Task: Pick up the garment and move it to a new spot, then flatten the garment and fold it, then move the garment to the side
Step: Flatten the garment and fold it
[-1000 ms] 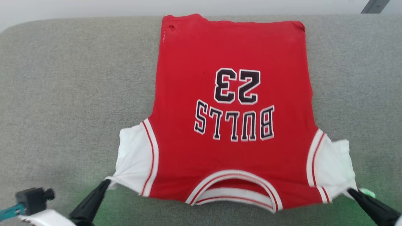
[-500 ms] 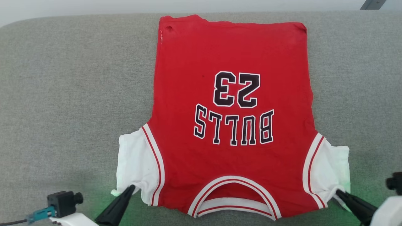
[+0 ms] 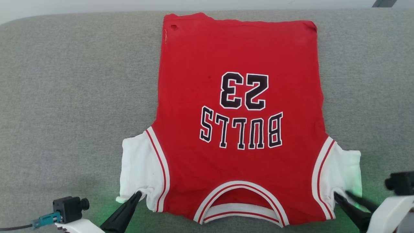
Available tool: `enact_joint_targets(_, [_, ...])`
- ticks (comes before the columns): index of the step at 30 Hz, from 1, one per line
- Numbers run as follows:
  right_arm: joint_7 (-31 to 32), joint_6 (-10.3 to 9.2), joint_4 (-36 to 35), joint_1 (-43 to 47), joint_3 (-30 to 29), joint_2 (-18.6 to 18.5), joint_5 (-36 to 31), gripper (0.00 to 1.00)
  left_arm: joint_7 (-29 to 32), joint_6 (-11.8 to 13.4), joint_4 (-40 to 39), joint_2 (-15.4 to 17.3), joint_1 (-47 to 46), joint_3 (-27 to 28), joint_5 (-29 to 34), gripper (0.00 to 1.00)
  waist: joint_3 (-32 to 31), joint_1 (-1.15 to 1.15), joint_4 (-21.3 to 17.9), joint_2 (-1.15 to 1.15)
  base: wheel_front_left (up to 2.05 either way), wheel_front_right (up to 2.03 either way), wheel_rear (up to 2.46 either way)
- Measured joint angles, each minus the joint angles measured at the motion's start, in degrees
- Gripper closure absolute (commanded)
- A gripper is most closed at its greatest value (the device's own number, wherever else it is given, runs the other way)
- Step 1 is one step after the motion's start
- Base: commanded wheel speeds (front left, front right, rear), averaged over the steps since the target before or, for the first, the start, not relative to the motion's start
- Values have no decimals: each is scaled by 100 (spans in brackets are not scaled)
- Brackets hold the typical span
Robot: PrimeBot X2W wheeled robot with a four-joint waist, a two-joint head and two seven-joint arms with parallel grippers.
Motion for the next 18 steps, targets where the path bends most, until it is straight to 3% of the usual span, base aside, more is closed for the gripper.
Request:
enact_joint_targets(5, [402, 0, -808, -170, -326, -376, 22, 0, -21, 0, -111, 43, -31, -49, 34, 100, 49, 0, 65, 0, 0, 0, 0])
enact_joint_targets(10, [925, 0, -1103, -1149, -825, -912, -154, 0, -42, 0, -315, 76, -148, -52, 135, 100, 169, 0, 175, 0, 0, 0, 0])
enact_joint_targets(14, [1158, 0, -615, -2623, -859, -903, -177, 0, -53, 0, -491, 80, -334, -75, 223, 100, 384, 0, 291, 0, 0, 0, 0])
enact_joint_targets(18, [1236, 0, 408, -4237, -621, -818, -651, 0, -54, 0, -681, 69, -608, -131, 396, 100, 701, 0, 442, 0, 0, 0, 0])
